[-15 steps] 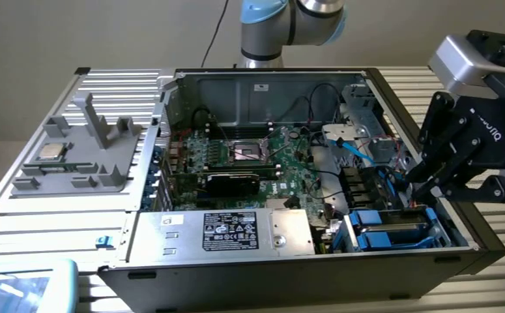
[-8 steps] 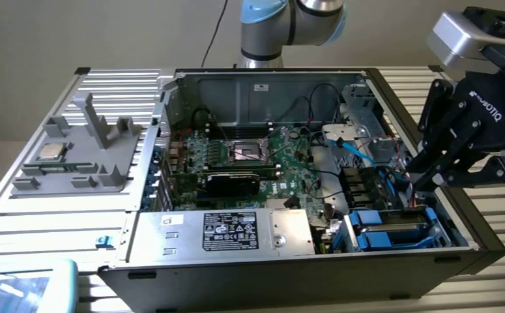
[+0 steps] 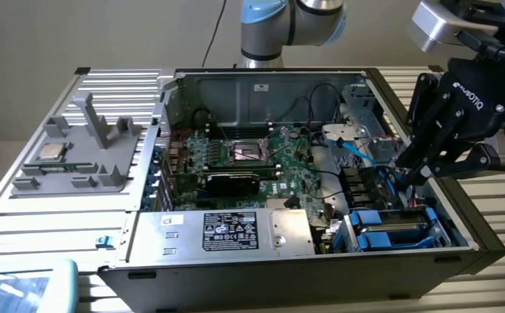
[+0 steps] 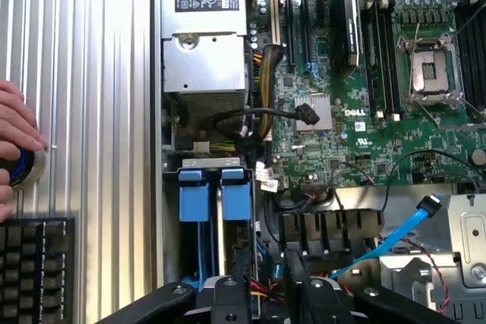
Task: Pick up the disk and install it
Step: 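Insert the first disk wire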
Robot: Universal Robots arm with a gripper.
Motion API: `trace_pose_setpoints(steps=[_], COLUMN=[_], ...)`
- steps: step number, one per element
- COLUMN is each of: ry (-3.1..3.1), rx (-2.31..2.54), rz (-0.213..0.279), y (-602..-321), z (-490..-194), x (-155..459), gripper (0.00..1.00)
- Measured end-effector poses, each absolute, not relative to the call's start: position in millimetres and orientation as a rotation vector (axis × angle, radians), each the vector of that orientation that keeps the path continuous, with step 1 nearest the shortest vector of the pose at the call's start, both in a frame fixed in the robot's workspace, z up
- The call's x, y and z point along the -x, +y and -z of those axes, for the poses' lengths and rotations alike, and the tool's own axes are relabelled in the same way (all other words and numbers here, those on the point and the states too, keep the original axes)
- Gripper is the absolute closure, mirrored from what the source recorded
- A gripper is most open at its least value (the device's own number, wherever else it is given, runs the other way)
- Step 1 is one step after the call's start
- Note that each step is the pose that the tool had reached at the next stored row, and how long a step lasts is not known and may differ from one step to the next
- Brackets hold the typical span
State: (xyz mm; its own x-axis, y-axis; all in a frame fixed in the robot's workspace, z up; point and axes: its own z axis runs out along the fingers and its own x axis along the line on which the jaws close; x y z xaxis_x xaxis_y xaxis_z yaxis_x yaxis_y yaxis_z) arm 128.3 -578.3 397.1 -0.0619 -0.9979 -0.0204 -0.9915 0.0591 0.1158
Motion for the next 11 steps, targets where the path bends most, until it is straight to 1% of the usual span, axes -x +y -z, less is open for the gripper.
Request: trace_pose_setpoints(steps=[11], ry=[-2.238], rx=[-2.106], rz=[0.149], y=[-577.0], z=[-397.2], x=[-126.7], gripper=[0.69])
